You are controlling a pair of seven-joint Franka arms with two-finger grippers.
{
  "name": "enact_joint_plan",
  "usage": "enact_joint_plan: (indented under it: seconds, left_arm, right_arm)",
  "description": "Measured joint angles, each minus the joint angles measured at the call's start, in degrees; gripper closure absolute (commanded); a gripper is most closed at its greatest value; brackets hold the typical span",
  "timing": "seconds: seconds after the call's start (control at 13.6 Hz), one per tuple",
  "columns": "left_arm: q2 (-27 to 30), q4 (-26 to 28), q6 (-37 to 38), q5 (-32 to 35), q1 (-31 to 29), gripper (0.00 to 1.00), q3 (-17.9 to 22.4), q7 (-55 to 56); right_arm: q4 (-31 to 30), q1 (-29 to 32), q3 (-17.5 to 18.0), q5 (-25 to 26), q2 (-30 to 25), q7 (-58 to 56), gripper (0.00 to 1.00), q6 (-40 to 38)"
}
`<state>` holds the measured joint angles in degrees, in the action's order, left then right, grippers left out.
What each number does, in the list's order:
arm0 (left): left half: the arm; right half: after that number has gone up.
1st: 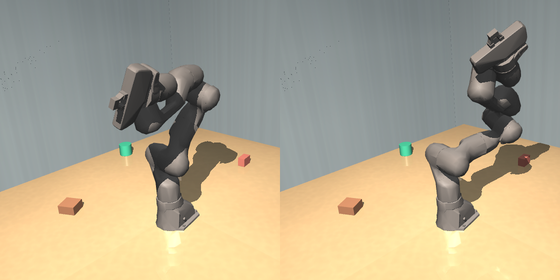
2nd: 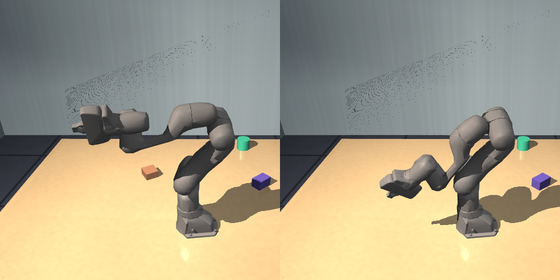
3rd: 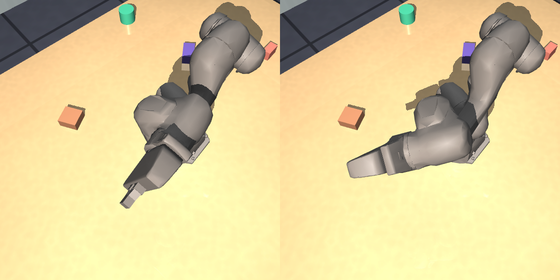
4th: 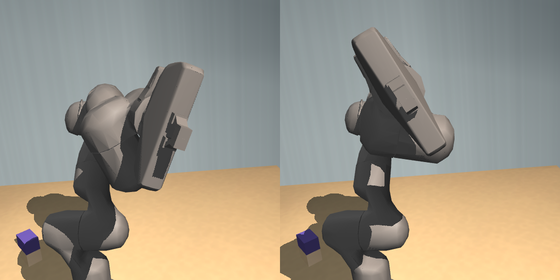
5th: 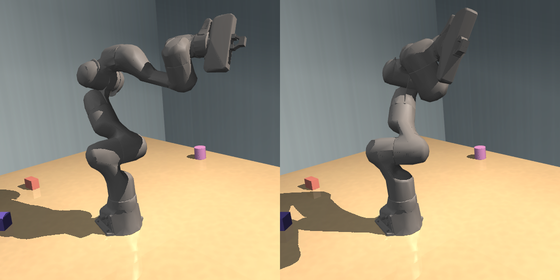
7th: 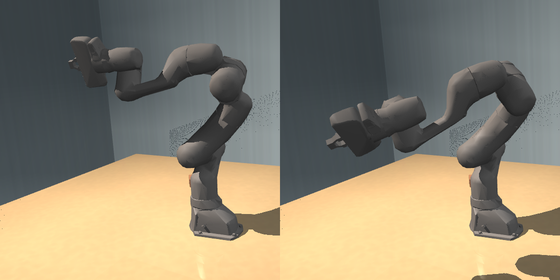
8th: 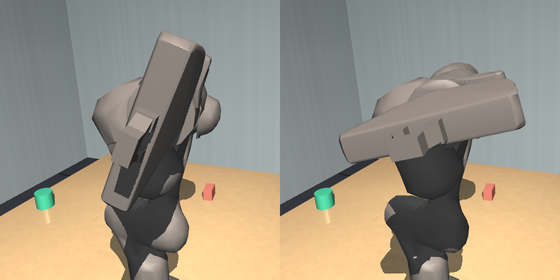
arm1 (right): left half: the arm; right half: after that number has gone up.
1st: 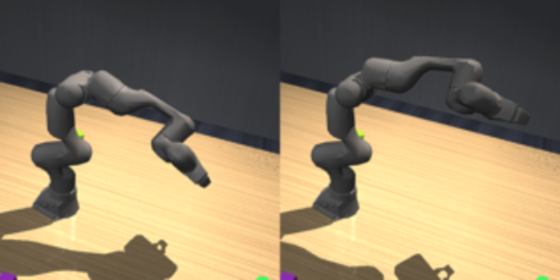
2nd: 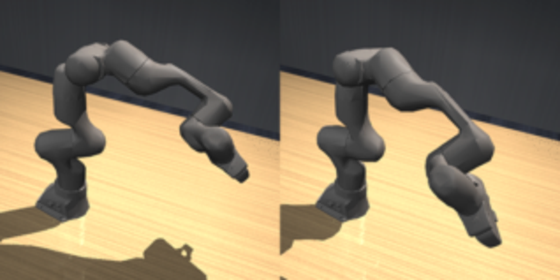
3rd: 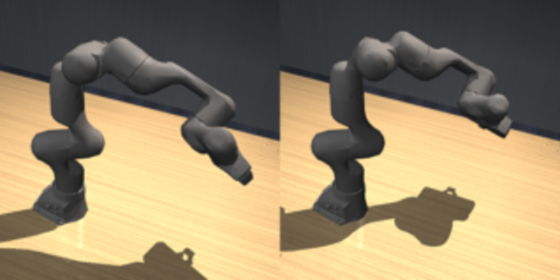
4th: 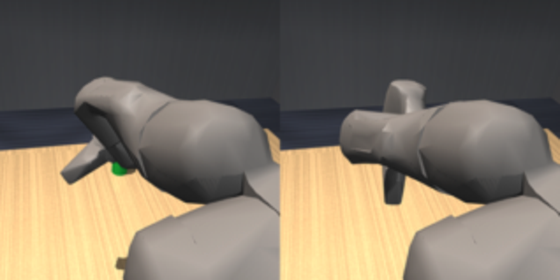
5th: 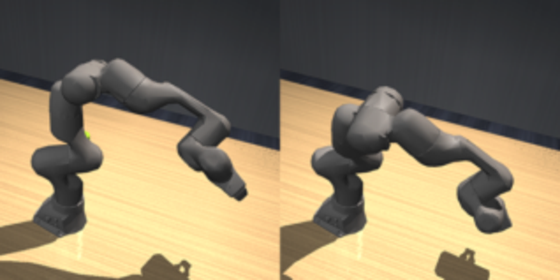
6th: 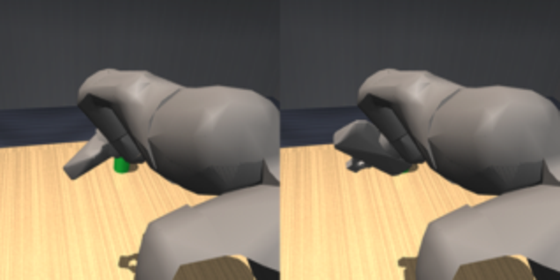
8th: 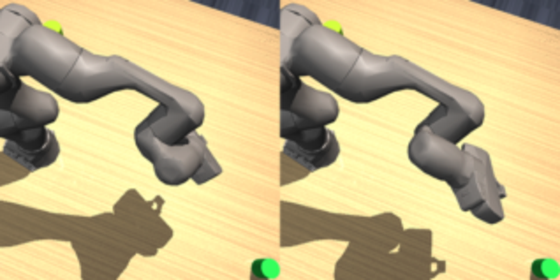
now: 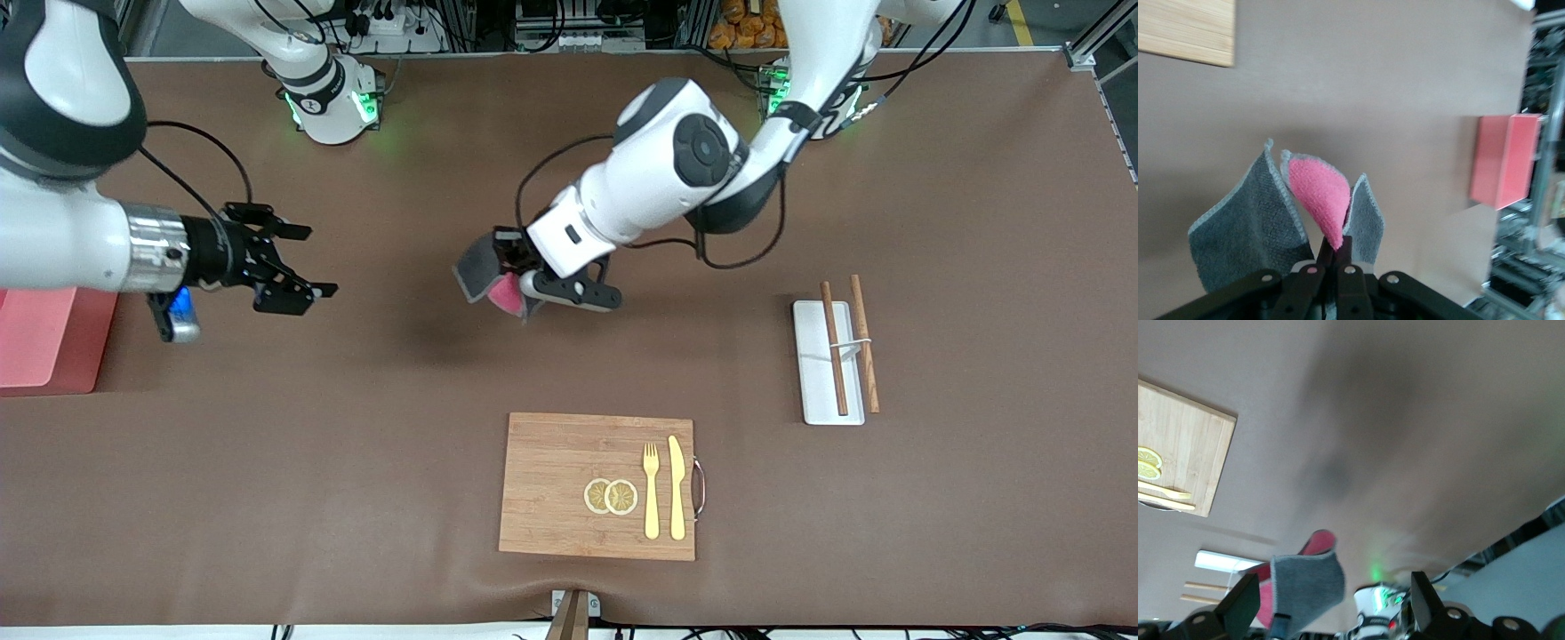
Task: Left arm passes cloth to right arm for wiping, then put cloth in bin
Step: 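Lift the cloth with the left gripper while the right gripper reaches toward it, then grasp the cloth with the right gripper beside the left gripper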
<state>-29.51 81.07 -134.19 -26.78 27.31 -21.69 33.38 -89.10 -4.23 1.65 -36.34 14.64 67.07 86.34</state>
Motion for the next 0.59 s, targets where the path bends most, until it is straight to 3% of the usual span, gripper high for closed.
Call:
enact_joint_plan:
  seconds: [0.22, 0.59]
  left_arm:
    - [-0.16, -0.02, -6.06, -4.35, 1.51, 1.0, -0.01, 1.42]
    - [-0.67, -0.04, -16.35, -4.59, 4.24, 1.0, 0.01, 5.39]
  right_arm:
    - [0.0, -0.63, 0.07, -2.89, 3.21, 2.75, 0.0, 4.21]
    - [0.03, -7.61, 0.17, -5.99, 5.54, 9.87, 0.0, 10.26]
